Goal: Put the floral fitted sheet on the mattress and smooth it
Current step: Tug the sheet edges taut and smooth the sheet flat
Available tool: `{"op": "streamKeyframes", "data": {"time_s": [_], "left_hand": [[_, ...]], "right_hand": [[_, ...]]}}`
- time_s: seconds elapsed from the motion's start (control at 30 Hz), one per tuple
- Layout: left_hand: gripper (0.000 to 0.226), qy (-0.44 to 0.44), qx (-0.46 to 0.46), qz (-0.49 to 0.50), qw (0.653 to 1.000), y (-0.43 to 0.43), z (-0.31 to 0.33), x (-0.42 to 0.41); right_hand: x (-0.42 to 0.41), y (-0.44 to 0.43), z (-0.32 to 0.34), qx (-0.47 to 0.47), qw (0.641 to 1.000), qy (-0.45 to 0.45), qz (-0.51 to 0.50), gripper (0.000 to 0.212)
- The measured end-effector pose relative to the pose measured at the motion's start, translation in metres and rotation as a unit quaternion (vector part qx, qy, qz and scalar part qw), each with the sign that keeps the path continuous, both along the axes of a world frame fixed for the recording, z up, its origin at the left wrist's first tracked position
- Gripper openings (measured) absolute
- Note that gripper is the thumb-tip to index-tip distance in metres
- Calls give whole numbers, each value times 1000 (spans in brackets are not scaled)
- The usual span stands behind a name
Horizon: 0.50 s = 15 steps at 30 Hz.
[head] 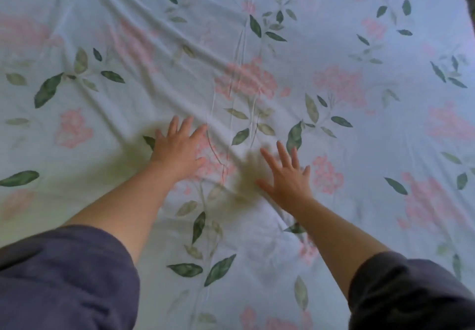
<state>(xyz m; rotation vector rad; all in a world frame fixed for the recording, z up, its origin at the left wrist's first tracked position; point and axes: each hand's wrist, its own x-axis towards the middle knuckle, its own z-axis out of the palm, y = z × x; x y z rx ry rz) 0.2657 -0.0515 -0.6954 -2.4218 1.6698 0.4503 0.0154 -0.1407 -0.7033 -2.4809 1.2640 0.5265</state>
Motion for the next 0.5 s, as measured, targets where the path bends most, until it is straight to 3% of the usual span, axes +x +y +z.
{"op": "streamKeyframes", "data": {"time_s": [0.13,0.37,0.5], "left_hand": [[98,20,72,33,997,21,-42,31],[91,15,42,195,980,209,-55,48],[89,12,63,286,956,292,-47,34]], "right_hand": [[39,7,-30,-14,1000,6,7,77],[52,106,-42,-21,970,-8,243,76],[59,163,-32,11,930,-12,368,74]]}}
